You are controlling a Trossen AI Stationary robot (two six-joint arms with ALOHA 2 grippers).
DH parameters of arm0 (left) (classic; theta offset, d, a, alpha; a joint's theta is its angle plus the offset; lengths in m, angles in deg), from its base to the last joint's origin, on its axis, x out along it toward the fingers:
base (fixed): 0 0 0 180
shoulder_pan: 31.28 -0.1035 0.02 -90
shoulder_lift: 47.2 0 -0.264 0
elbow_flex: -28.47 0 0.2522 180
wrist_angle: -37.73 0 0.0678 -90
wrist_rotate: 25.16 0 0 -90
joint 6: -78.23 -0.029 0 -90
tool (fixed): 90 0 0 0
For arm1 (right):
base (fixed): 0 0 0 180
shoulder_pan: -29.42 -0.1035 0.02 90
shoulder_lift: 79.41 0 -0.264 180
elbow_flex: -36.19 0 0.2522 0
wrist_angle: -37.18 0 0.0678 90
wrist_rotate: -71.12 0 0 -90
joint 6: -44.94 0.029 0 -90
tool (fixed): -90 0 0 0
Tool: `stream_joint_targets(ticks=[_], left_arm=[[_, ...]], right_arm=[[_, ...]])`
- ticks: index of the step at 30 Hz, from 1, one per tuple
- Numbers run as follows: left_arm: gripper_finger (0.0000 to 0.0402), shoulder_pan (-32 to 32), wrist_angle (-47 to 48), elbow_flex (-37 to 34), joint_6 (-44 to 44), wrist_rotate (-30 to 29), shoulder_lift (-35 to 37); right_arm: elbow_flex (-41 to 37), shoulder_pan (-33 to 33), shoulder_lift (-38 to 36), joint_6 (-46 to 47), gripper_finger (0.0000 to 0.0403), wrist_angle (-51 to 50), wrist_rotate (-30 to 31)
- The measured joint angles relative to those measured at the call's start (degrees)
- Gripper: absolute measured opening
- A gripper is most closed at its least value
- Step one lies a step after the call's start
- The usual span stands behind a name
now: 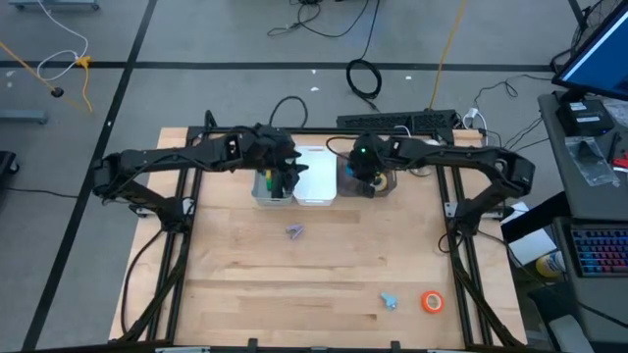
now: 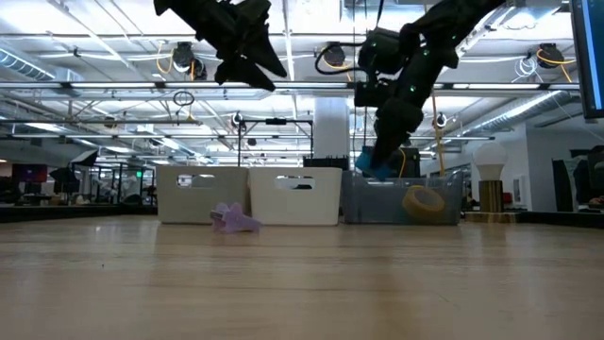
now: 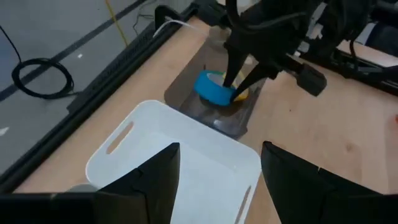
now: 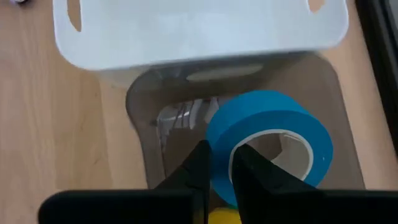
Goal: Pick and place Stapler, Stapler remover, tape
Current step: Put the blue tape into the black bin
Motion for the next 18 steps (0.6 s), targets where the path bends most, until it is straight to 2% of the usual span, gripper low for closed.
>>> stream_joint_targets(ticks=[7, 9, 12, 18], left_arm=[[0.0225, -2.84, 0.28, -1.12, -1.59, 3.16, 3.78], [0.0225, -3.05, -2.19, -2.47, -1.65, 3.79, 4.86], [0.0225, -3.48, -3.55, -6.88, -0.36, 3.91, 8.27], [0.0225, -3.82, -14.79, -19.57, 4.92, 4.32, 17.06]], right_arm=[[0.02, 1.0, 4.84, -3.88, 0.0033, 1.09, 1.38], [0.07, 1.33, 6.06, -4.57, 0.0033, 1.85, 1.24], [-0.02, 1.66, 7.65, -5.25, 0.0033, 1.95, 1.31], [0.02, 2.48, 7.78, -6.87, 0.0033, 5.24, 1.92]])
